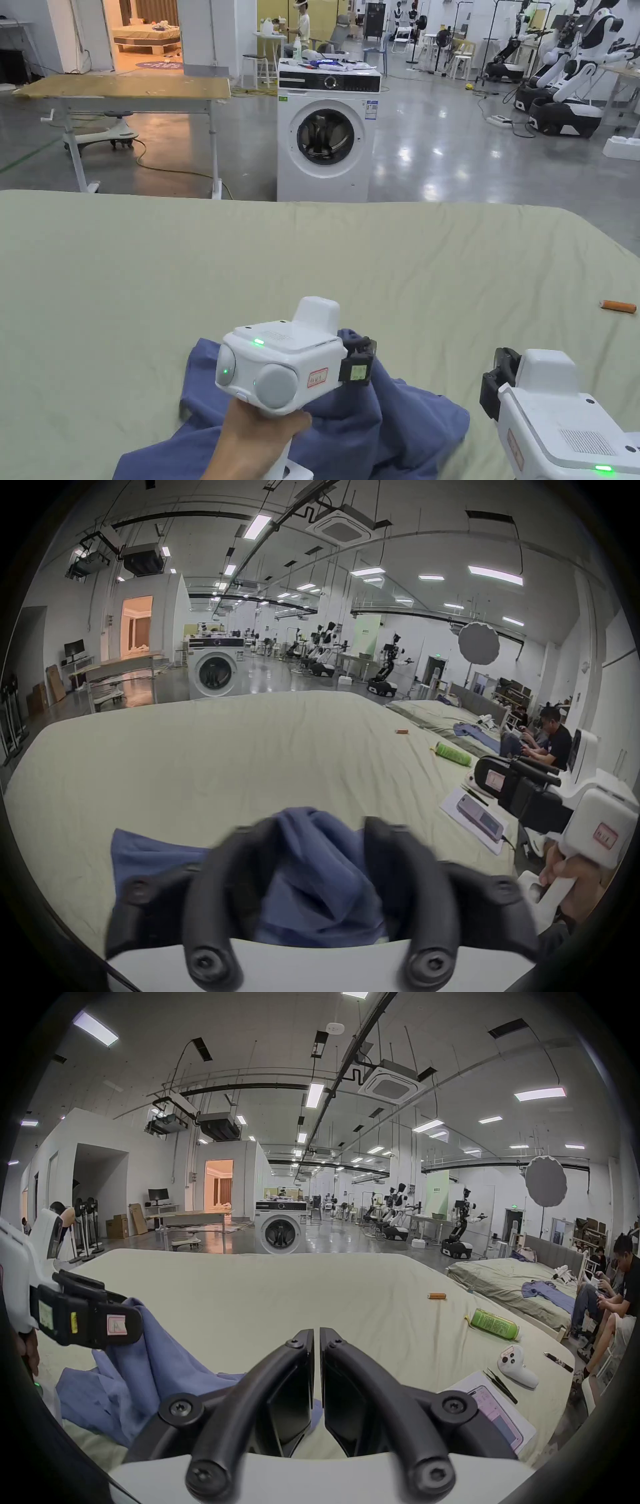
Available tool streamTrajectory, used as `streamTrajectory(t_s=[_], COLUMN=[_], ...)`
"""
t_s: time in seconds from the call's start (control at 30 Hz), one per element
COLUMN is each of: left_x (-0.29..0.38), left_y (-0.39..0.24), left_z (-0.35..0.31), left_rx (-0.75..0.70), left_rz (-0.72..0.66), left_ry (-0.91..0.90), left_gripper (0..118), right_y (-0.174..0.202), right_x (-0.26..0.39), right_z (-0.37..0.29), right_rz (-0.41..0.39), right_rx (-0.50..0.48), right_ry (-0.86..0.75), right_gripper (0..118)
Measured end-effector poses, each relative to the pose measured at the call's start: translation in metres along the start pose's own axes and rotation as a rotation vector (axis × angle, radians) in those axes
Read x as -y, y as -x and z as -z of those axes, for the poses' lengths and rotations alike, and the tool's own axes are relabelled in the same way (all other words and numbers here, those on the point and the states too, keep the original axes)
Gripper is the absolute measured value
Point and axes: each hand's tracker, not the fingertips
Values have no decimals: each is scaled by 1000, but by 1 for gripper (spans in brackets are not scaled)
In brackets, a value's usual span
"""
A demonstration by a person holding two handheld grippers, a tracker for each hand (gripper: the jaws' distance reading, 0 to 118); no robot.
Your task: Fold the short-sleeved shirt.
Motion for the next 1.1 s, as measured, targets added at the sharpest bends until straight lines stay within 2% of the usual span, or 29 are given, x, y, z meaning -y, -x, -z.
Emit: streamTrajectory(t_s=[0.2,0.27,0.33,0.4,0.47,0.63,0.73,0.97,1.1], left_x=[-9,-8,-3,1,7,19,24,57,91], left_y=[27,37,47,55,64,78,85,128,141], left_z=[-53,-72,-91,-110,-128,-164,-173,-165,-158], left_rx=[-146,-229,-298,-368,-443,-577,-603,-471,-465], left_rz=[-23,-16,1,3,-27,-4,7,-144,-186], left_ry=[-181,-228,-273,-303,-332,-363,-318,60,258], left_gripper=[65,48,21,17,2,0,0,0,0], right_y=[17,24,33,42,50,66,72,73,66], right_x=[-14,-22,-29,-37,-43,-52,-54,-44,-32], right_z=[0,0,-1,-3,-5,-8,-8,0,6], right_rz=[-3,0,5,8,6,-4,-4,-19,-20], right_rx=[-25,-37,-49,-60,-70,-91,-111,-126,-116], right_ry=[-29,-44,-68,-91,-118,-162,-165,-132,-94], right_gripper=[3,3,3,3,3,2,2,2,3])
